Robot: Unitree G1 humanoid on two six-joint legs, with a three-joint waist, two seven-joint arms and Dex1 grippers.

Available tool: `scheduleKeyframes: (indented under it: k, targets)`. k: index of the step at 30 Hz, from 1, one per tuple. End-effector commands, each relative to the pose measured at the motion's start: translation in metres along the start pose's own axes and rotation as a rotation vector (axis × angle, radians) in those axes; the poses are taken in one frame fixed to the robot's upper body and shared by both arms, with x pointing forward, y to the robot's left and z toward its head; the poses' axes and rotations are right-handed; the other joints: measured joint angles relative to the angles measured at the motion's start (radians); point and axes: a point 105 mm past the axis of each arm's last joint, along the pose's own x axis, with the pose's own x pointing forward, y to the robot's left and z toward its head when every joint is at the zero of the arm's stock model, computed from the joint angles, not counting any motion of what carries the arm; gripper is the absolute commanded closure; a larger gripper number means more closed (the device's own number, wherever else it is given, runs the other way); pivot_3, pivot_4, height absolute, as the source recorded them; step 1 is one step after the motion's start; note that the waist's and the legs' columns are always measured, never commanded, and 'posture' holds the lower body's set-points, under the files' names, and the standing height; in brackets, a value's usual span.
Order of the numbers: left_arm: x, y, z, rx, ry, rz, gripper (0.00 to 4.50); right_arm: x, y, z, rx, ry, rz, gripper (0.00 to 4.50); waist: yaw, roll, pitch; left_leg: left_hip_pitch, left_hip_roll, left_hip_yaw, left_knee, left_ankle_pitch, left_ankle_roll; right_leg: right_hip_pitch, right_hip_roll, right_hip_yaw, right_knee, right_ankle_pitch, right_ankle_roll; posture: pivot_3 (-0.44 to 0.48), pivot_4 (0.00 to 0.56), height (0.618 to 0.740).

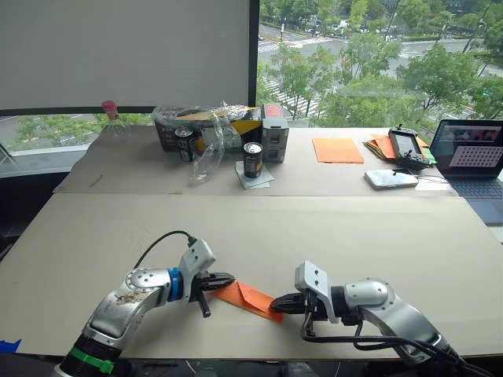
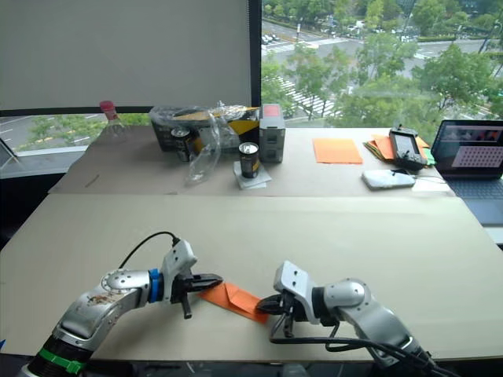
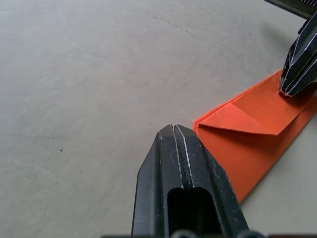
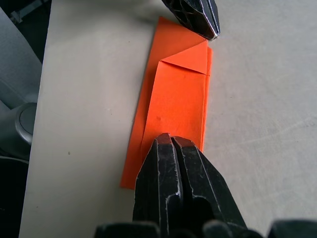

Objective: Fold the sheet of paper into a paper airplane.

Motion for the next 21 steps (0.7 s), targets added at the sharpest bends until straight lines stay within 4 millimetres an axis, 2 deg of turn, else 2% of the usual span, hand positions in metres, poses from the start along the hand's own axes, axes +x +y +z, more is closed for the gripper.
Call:
scheduleKeyframes:
  k: [1, 2, 5, 7, 9, 11, 13, 15, 18, 21]
  targets:
    - [-0.013, 0.019, -0.008, -0.059, 0.022, 0.102, 4.50, 0.004, 0.004, -0.026, 0.080, 0.089, 0.016, 4.47, -0.001, 0.000, 0.000, 0.000, 0.000, 0.000, 0.000, 0.000, 0.000, 0.000, 0.000, 0.000, 0.000, 0.000, 0.000, 0.000, 0.150, 0.730]
    - [-0.013, 0.020, -0.005, -0.066, 0.010, 0.104, 4.50, 0.004, 0.004, -0.026, 0.079, 0.089, 0.017, 4.47, -0.001, 0.000, 0.000, 0.000, 0.000, 0.000, 0.000, 0.000, 0.000, 0.000, 0.000, 0.000, 0.001, 0.000, 0.000, 0.000, 0.150, 0.730]
    - [-0.026, 0.011, 0.027, -0.113, -0.169, 0.020, 4.50, 0.002, -0.005, -0.019, 0.016, 0.079, -0.006, 4.47, -0.003, -0.001, 0.001, 0.000, 0.001, 0.000, 0.000, 0.000, 0.000, -0.001, 0.001, 0.000, 0.001, 0.000, 0.000, 0.000, 0.150, 0.730]
    - [-0.040, 0.007, 0.041, -0.122, -0.230, -0.023, 4.50, -0.007, -0.014, 0.000, -0.050, 0.049, -0.019, 4.47, -0.003, -0.003, 0.002, -0.001, 0.001, 0.000, 0.000, 0.000, 0.000, -0.002, 0.001, 0.000, 0.001, 0.000, 0.000, 0.000, 0.150, 0.730]
    - [-0.051, 0.005, 0.036, -0.139, -0.171, -0.056, 4.50, -0.016, -0.024, 0.031, -0.113, -0.013, -0.043, 4.47, -0.001, -0.002, 0.004, -0.002, 0.001, 0.000, 0.000, 0.000, -0.001, -0.003, 0.000, 0.000, 0.001, 0.000, 0.000, 0.000, 0.150, 0.730]
    - [-0.068, 0.008, 0.024, -0.130, -0.074, -0.078, 4.50, -0.026, -0.027, 0.070, -0.178, -0.083, -0.028, 4.47, -0.005, -0.002, 0.008, -0.003, 0.000, 0.000, 0.000, 0.001, -0.002, -0.005, 0.000, 0.000, 0.002, 0.001, -0.001, 0.000, 0.150, 0.730]
    - [-0.077, 0.008, 0.022, -0.120, -0.041, -0.098, 4.50, -0.031, -0.026, 0.088, -0.197, -0.109, -0.007, 4.47, -0.006, 0.000, 0.010, -0.011, 0.000, 0.001, 0.000, 0.002, -0.003, -0.014, 0.000, 0.001, 0.004, 0.002, -0.003, 0.000, 0.150, 0.730]
    - [-0.082, 0.003, 0.021, -0.104, -0.003, -0.135, 4.50, -0.033, -0.023, 0.094, -0.203, -0.095, 0.016, 4.47, 0.003, -0.001, 0.010, -0.017, 0.000, -0.001, 0.000, 0.003, -0.003, -0.020, 0.001, -0.001, 0.006, 0.006, -0.009, 0.000, 0.150, 0.730]
    - [-0.089, -0.003, 0.015, -0.072, 0.090, -0.172, 4.50, -0.032, -0.017, 0.096, -0.199, -0.062, 0.047, 4.47, 0.012, -0.002, 0.011, -0.021, 0.000, -0.003, -0.001, 0.003, -0.003, -0.025, 0.000, -0.003, 0.007, 0.006, -0.010, 0.000, 0.150, 0.730]
    - [-0.090, -0.009, 0.021, -0.062, 0.078, -0.194, 4.50, -0.029, -0.011, 0.100, -0.172, -0.066, 0.079, 4.47, 0.012, -0.002, 0.012, -0.035, -0.002, -0.002, 0.003, 0.003, -0.003, -0.038, -0.003, -0.002, 0.010, 0.006, -0.010, 0.000, 0.150, 0.730]
